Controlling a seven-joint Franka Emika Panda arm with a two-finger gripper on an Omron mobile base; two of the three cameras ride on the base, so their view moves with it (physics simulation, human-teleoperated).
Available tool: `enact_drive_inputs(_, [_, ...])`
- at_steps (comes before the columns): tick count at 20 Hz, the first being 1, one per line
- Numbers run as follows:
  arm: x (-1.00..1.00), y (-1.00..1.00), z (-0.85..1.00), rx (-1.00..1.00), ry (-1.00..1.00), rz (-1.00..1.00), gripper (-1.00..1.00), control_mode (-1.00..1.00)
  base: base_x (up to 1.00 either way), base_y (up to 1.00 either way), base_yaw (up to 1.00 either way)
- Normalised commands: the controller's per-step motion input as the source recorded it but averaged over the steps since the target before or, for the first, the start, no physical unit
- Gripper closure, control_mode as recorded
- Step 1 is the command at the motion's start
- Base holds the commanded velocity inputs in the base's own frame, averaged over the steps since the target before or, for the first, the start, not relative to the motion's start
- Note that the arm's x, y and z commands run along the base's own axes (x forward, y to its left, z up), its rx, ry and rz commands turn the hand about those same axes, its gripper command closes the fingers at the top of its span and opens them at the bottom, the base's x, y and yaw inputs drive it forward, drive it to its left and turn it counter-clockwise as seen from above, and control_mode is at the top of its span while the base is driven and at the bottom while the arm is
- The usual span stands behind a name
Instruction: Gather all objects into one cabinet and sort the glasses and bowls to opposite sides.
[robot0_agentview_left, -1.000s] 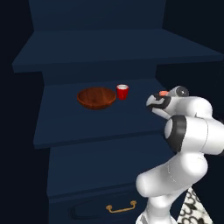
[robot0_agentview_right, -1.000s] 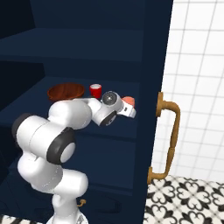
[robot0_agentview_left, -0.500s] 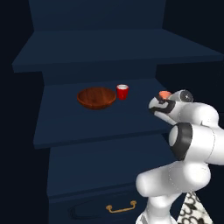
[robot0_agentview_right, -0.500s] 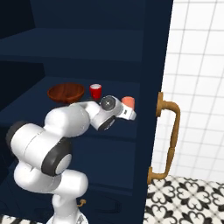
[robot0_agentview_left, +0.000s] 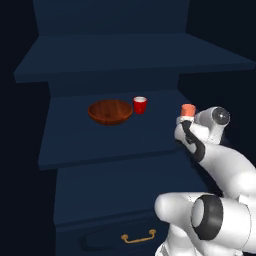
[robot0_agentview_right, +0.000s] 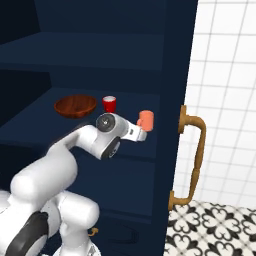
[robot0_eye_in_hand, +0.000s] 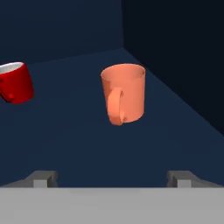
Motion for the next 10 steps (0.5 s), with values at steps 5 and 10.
enact_drive_inputs(5, [-0.78,0.33,0.84,0.00,0.22,0.00,-1.00,-1.00,0.00,0.00,0.00])
enact_drive_inputs(10, [-0.68,0.33,0.62,0.02,0.24,0.00,-1.00,-1.00,0.00,0.00,0.00])
